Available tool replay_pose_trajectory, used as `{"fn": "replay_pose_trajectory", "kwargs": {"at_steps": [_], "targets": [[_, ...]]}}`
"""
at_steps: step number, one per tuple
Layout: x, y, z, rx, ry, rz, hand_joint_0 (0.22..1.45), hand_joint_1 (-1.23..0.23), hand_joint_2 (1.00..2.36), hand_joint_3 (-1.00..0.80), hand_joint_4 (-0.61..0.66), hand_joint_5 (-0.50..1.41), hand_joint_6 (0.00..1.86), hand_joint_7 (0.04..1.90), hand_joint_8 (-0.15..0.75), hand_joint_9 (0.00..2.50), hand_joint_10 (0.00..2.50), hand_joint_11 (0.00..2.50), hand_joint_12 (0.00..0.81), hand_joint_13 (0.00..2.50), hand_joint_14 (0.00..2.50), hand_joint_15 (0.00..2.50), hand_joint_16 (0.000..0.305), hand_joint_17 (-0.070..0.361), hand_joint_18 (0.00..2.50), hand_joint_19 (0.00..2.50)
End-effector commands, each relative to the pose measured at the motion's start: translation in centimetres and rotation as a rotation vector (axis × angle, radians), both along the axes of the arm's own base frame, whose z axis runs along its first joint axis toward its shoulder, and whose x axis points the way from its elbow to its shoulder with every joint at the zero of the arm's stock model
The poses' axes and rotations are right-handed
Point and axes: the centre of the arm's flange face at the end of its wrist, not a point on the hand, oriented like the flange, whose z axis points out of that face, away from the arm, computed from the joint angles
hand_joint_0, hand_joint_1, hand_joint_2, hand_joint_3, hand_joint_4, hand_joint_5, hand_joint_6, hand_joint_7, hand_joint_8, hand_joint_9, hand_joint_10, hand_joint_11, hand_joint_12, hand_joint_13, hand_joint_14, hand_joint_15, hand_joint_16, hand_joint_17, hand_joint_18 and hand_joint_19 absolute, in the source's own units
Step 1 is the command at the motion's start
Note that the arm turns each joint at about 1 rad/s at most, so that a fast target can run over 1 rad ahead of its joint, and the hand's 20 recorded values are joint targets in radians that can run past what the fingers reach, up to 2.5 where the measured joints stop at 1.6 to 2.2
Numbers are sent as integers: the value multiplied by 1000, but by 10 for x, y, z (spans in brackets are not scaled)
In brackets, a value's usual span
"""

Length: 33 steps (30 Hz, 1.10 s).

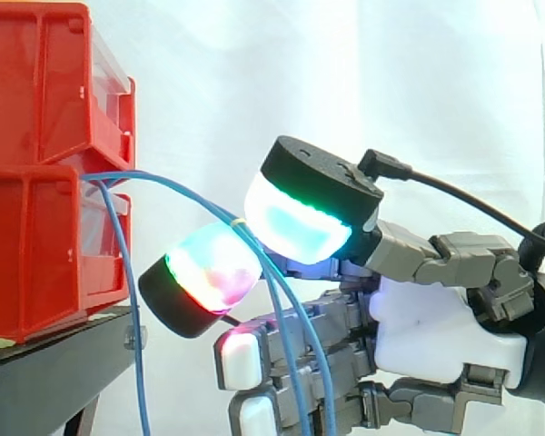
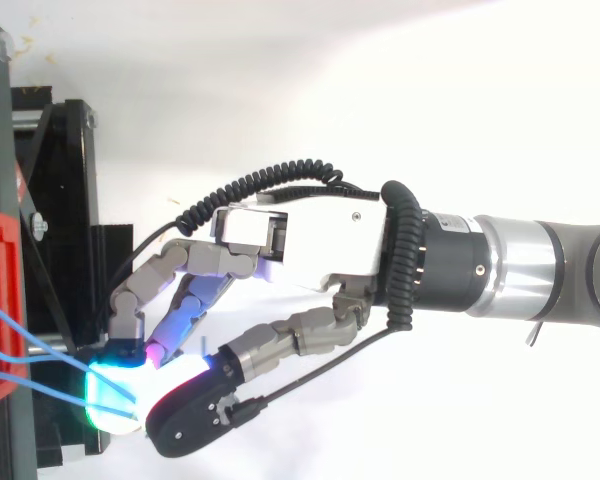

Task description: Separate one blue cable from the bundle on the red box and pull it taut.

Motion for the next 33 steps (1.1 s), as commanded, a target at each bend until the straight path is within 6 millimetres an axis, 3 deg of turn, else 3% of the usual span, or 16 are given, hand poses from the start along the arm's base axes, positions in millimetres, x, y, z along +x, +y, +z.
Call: {"fn": "replay_pose_trajectory", "kwargs": {"at_steps": [1, 9, 15, 20, 22, 23, 28, 33], "targets": [[0, -1, 0, 0, 1, -1, 508, -523, 1000, -500, 58, -66, 902, 775, 257, 1030, 19, 476, 389, 1008, 21, 576, 49, 110, 833, 570], [0, -2, 0, 0, 1, -2, 471, -424, 1000, -500, 60, -61, 890, 755, 264, 1041, 18, 466, 407, 1027, 20, 567, 53, 119, 861, 564], [0, -2, 0, 1, 1, -2, 467, -636, 1000, -500, 53, -52, 883, 776, 262, 1059, 19, 472, 396, 1040, 20, 569, 51, 115, 895, 554], [0, -3, 0, -1, 1, 5, 618, -803, 1001, -488, -20, -57, 895, 839, 225, 1039, 21, 498, 351, 1034, 23, 609, 42, 95, 853, 594], [0, -2, 0, -1, 1, 10, 651, -859, 1009, -402, -24, -67, 922, 755, 229, 1029, 21, 498, 354, 1042, 23, 613, 42, 95, 870, 595], [0, -2, 0, -1, 1, 10, 673, -884, 1013, -332, -55, -70, 925, 799, 232, 1017, 23, 503, 356, 1043, 25, 614, 42, 95, 874, 590], [0, -2, 0, -1, 1, 10, 716, -898, 1017, -275, -130, -79, 956, 763, 223, 998, 21, 504, 352, 1048, 23, 613, 42, 95, 886, 590], [0, -3, 0, -4, 0, 14, 735, -865, 1008, -397, -170, -88, 962, 723, 219, 988, 21, 510, 353, 1046, 23, 612, 43, 96, 889, 595]]}}
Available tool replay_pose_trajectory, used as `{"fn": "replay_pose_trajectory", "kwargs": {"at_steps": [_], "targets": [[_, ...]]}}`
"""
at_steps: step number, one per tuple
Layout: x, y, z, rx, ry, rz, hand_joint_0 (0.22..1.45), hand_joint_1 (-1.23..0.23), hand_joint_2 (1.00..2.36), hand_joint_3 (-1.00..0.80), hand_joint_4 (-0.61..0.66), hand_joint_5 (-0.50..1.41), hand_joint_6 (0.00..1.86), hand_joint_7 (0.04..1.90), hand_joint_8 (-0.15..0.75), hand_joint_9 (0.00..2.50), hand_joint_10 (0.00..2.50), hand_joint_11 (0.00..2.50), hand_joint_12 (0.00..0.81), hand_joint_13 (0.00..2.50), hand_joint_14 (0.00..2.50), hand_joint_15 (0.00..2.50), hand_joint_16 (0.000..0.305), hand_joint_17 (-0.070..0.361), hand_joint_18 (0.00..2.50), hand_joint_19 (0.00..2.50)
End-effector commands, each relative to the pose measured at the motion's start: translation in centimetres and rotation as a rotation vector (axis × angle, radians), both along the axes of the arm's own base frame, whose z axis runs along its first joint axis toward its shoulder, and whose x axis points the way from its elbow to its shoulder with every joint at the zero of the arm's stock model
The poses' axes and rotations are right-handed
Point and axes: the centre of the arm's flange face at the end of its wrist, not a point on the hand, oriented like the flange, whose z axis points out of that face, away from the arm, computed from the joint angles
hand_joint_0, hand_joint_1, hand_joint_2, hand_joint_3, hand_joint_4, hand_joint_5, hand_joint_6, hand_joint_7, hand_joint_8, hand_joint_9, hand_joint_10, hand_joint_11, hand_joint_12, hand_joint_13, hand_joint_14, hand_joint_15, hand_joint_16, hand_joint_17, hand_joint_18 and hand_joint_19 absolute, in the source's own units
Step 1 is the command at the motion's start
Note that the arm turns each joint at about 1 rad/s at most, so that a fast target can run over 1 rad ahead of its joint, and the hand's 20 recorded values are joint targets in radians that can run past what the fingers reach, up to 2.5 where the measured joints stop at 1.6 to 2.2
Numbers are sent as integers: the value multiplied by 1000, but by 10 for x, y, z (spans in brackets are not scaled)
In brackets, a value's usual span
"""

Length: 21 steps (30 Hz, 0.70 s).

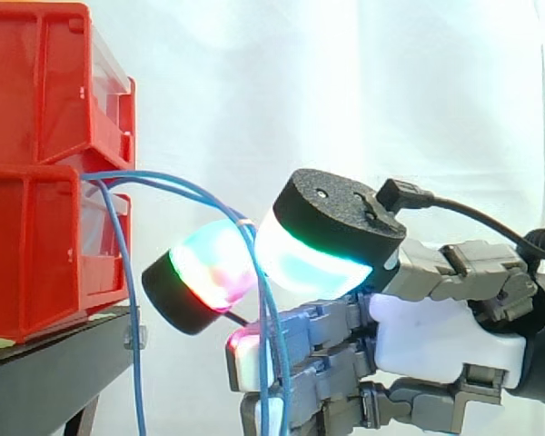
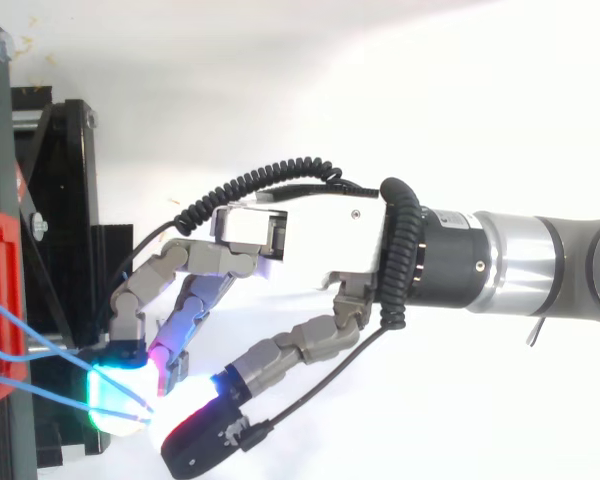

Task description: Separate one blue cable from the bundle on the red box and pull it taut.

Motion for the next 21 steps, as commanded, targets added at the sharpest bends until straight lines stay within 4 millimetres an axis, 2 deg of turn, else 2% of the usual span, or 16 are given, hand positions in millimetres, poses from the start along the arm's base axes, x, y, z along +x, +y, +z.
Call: {"fn": "replay_pose_trajectory", "kwargs": {"at_steps": [1, 7, 8, 15, 21], "targets": [[0, -1, 1, 1, -2, 7, 735, -862, 1008, -405, -168, -88, 962, 720, 221, 988, 21, 513, 355, 1047, 23, 605, 42, 96, 889, 599], [-4, -10, 5, -16, 31, 46, 678, -822, 1003, -463, -82, -88, 955, 700, 229, 1001, 21, 514, 357, 1038, 25, 609, 43, 97, 883, 606], [-7, -15, 14, -23, 46, 59, 670, -814, 1002, -472, -70, -88, 954, 695, 231, 1000, 23, 504, 355, 1039, 23, 613, 43, 97, 881, 604], [-24, -35, 44, -77, 130, 58, 601, -734, 1000, -500, 4, -75, 934, 730, 240, 1019, 23, 504, 360, 1041, 25, 619, 44, 99, 883, 623], [-26, -42, 50, -90, 131, 69, 555, -579, 1000, -500, 8, -62, 913, 746, 242, 1049, 21, 500, 369, 1051, 24, 613, 46, 103, 893, 624]]}}
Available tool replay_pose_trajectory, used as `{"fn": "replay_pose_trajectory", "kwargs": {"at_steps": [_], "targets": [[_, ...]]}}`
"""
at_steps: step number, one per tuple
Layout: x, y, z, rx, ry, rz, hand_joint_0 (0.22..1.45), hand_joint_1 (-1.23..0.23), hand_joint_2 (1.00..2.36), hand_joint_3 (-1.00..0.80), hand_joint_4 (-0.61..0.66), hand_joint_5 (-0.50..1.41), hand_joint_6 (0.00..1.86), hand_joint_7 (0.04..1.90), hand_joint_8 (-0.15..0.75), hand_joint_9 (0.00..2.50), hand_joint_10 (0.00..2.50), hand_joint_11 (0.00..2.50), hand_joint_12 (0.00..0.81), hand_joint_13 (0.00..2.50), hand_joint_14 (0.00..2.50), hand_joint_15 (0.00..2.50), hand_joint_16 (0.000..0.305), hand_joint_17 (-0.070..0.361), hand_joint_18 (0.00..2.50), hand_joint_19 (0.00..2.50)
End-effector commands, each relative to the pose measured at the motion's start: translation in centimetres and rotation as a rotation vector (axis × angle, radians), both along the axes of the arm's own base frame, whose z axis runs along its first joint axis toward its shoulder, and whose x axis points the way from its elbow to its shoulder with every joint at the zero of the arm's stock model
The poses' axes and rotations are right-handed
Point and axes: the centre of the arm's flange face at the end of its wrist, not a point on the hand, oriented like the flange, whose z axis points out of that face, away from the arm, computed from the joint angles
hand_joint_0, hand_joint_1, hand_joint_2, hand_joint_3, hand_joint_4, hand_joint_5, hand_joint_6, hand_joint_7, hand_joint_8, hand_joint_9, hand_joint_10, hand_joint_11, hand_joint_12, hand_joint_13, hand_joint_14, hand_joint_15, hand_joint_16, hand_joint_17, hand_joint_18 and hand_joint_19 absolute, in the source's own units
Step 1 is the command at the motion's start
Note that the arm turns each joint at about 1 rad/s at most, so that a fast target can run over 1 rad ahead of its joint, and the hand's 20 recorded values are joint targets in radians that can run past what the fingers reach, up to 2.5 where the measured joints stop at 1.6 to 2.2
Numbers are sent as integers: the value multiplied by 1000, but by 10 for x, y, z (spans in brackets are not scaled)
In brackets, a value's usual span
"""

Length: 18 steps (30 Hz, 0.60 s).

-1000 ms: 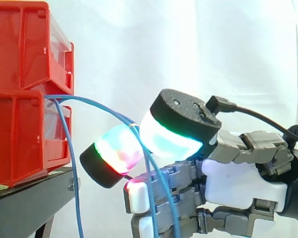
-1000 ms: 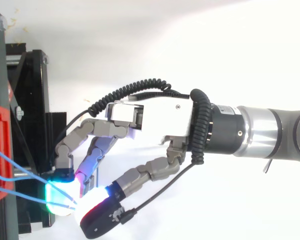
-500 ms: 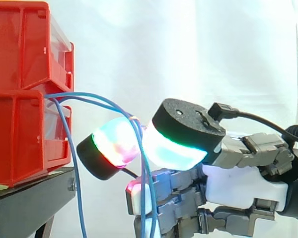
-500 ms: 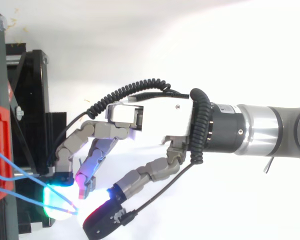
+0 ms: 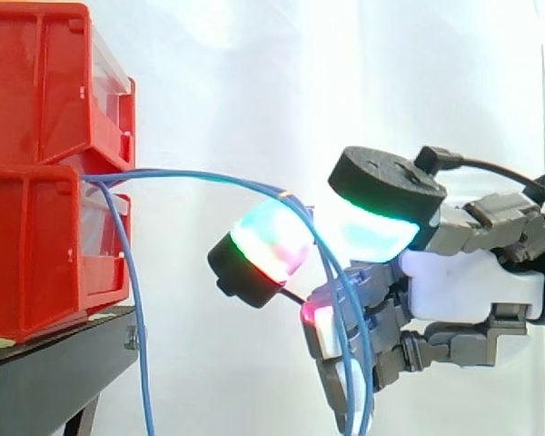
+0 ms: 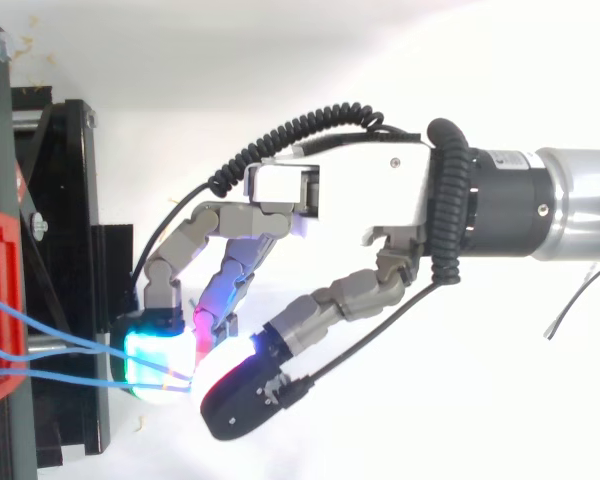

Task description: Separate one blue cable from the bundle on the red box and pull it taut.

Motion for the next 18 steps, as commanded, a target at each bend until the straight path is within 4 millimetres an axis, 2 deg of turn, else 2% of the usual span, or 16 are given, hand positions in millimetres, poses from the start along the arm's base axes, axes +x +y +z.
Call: {"fn": "replay_pose_trajectory", "kwargs": {"at_steps": [1, 5, 14, 18], "targets": [[-2, -5, 5, -5, 0, 2, 551, -561, 1000, -500, 9, -61, 911, 745, 244, 1055, 22, 494, 368, 1052, 25, 617, 46, 103, 896, 621], [-2, -10, 12, -4, -11, -4, 506, -544, 1000, -500, 7, -58, 902, 754, 259, 1060, 20, 492, 387, 1066, 22, 614, 49, 111, 917, 617], [-3, -13, 12, -4, -13, 5, 433, -547, 1000, -500, 27, -51, 886, 742, 284, 1068, 18, 455, 418, 1092, 20, 597, 57, 127, 973, 599], [-3, -13, 12, -4, -14, 5, 466, -667, 1000, -500, 28, -51, 882, 762, 270, 1068, 19, 476, 402, 1084, 23, 599, 53, 119, 957, 600]]}}
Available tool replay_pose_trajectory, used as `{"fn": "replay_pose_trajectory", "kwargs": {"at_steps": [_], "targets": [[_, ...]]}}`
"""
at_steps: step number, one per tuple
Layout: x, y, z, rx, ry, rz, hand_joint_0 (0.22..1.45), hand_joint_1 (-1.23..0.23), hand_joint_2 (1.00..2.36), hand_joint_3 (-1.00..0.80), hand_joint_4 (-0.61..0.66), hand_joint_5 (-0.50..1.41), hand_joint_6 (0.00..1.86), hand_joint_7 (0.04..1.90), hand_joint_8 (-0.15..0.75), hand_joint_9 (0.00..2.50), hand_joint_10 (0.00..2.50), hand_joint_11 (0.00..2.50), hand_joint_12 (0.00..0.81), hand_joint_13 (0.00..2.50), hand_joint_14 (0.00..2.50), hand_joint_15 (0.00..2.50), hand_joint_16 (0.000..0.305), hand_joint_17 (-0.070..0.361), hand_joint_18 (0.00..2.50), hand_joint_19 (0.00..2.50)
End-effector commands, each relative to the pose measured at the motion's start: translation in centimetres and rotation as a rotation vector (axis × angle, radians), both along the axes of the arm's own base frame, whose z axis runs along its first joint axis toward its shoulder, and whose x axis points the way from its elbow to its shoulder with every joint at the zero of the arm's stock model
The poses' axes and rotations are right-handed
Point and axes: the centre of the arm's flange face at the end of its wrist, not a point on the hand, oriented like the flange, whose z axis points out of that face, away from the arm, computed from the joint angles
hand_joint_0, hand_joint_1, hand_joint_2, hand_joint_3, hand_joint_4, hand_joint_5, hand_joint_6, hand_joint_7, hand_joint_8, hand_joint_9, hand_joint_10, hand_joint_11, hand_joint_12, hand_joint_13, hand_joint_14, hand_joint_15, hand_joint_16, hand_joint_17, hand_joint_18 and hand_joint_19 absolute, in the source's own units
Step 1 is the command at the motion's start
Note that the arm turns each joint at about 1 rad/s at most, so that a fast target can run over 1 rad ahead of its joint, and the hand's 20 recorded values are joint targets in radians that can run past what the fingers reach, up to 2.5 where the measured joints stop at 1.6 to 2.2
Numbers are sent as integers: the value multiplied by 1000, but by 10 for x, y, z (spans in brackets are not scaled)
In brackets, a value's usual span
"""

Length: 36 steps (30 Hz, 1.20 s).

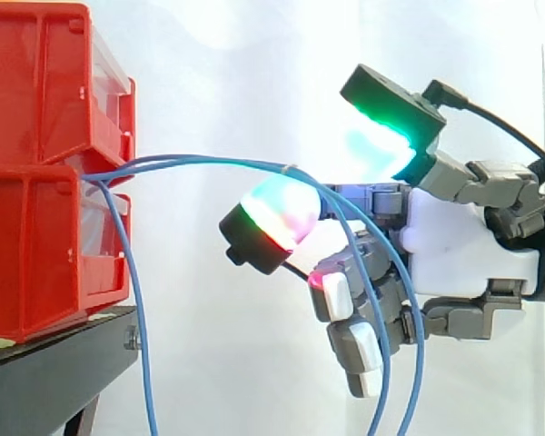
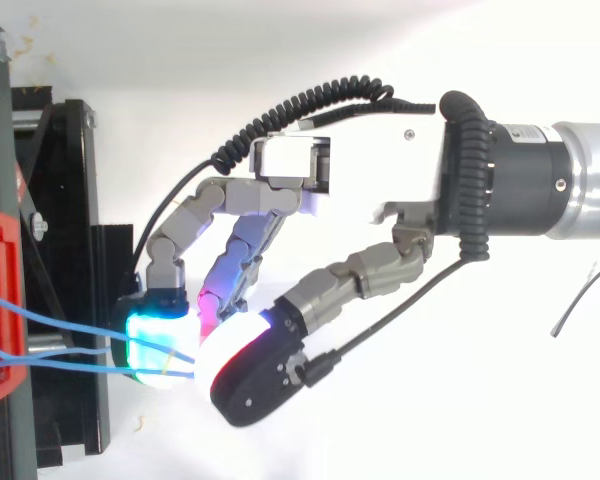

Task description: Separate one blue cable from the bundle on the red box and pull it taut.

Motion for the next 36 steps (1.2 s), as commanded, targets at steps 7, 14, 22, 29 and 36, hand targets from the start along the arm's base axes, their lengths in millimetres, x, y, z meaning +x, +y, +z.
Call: {"fn": "replay_pose_trajectory", "kwargs": {"at_steps": [7, 14, 22, 29, 36], "targets": [[0, 0, 0, 0, -2, 0, 671, -884, 1012, -332, -47, -74, 928, 785, 235, 1025, 22, 520, 360, 1069, 25, 623, 44, 98, 917, 613], [0, 0, 0, -7, -3, 0, 777, -872, 1001, -481, -258, -96, 967, 775, 219, 987, 21, 519, 350, 1059, 25, 621, 43, 96, 920, 609], [0, -2, 0, -8, -3, 1, 679, -888, 1000, -500, -147, -81, 953, 795, 218, 1034, 22, 533, 346, 1074, 26, 627, 42, 94, 933, 625], [0, -1, 0, -11, -3, 10, 524, -644, 1000, -500, -54, -48, 896, 796, 239, 1091, 20, 489, 370, 1108, 25, 622, 47, 105, 970, 641], [0, -3, 0, -21, -3, 8, 493, -493, 1000, -500, -71, -43, 882, 826, 249, 1110, 19, 459, 385, 1132, 24, 616, 51, 114, 1002, 644]]}}
